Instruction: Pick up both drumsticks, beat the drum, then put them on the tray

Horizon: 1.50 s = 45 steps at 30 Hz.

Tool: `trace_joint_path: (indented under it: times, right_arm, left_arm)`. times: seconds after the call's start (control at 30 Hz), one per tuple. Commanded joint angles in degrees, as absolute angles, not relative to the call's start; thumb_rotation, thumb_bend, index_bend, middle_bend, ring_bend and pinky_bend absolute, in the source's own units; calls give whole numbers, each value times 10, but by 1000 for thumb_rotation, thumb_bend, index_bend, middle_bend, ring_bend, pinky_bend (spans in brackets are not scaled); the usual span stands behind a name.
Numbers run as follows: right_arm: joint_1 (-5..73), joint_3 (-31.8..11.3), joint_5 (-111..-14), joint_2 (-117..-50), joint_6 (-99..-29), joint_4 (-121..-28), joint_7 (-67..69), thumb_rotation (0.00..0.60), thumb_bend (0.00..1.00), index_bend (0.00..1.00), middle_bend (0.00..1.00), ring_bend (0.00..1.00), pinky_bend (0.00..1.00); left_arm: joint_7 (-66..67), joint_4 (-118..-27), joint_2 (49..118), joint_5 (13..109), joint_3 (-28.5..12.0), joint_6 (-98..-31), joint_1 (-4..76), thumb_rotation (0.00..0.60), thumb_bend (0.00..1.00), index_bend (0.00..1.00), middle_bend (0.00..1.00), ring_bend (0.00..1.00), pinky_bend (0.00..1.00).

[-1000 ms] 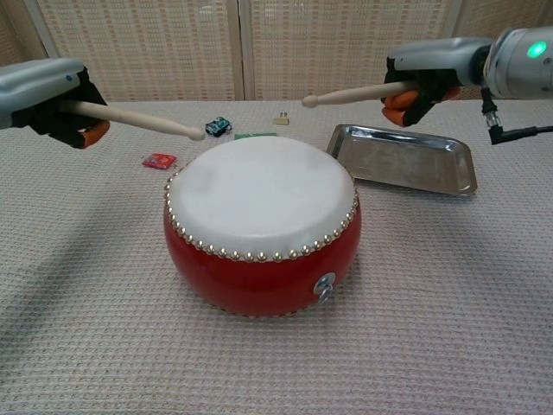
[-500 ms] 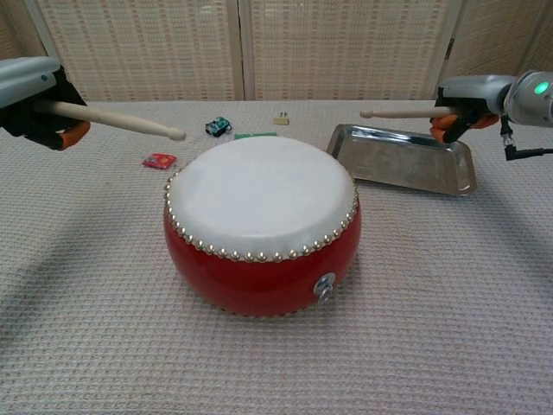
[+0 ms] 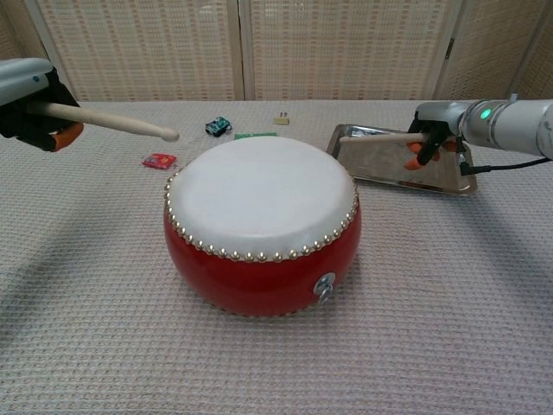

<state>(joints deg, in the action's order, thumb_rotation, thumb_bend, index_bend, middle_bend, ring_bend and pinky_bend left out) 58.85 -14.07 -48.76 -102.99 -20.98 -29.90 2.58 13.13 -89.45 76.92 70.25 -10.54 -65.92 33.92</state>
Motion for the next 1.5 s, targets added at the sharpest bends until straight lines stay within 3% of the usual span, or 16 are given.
trace_joint_path:
  times: [0.03, 0.17, 0.37, 0.47, 0.67, 0.8, 1.0, 1.17, 1.33, 1.5]
  right_arm:
    - [595, -148, -498, -1041, -201, -281, 32, 600, 136, 479, 527, 363, 546]
    - [597, -157, -507, -1049, -196, -266, 38, 600, 105, 280, 367, 202, 380]
    - [594, -169, -529, -1039, -202, -278, 55, 600, 83, 183, 293, 130, 346]
    - [587, -176, -549, -1006, -224, -329, 66, 600, 84, 183, 288, 127, 335]
    - [532, -192, -582, -840, -304, -598, 75, 600, 83, 239, 287, 142, 335]
    - [502, -205, -531, -731, -340, -788, 49, 600, 83, 263, 287, 142, 334]
    - [512, -203, -428, -638, -358, -968, 6, 600, 83, 305, 287, 143, 334]
    - [542, -198, -346, -624, -384, -1036, -12, 600, 84, 361, 287, 149, 334]
    - [580, -190, -282, -652, -433, -1072, -36, 600, 83, 431, 287, 150, 334]
    - [625, -171, -236, -695, -470, -1082, -85, 600, 84, 438, 287, 150, 334]
  left_arm:
    - [130, -894, 769, 702, -106, -658, 339, 600, 712, 990, 1000, 1000, 1000]
    - [127, -892, 770, 701, -106, -657, 339, 600, 711, 990, 1000, 1000, 1000]
    - [124, -893, 770, 703, -109, -657, 339, 600, 712, 990, 1000, 1000, 1000]
    - [122, -897, 769, 707, -111, -659, 340, 600, 712, 990, 1000, 1000, 1000]
    - [132, -906, 774, 723, -110, -662, 347, 600, 712, 990, 1000, 1000, 1000]
    - [157, -912, 786, 729, -112, -664, 357, 600, 713, 988, 1000, 1000, 1000]
    - [223, -923, 806, 721, -117, -660, 377, 600, 712, 979, 1000, 1000, 1000]
    - [269, -941, 823, 693, -128, -648, 395, 600, 711, 979, 1000, 1000, 1000]
    - [334, -955, 842, 649, -140, -644, 418, 600, 712, 976, 1000, 1000, 1000]
    - [388, -960, 867, 603, -153, -655, 437, 600, 711, 975, 1000, 1000, 1000]
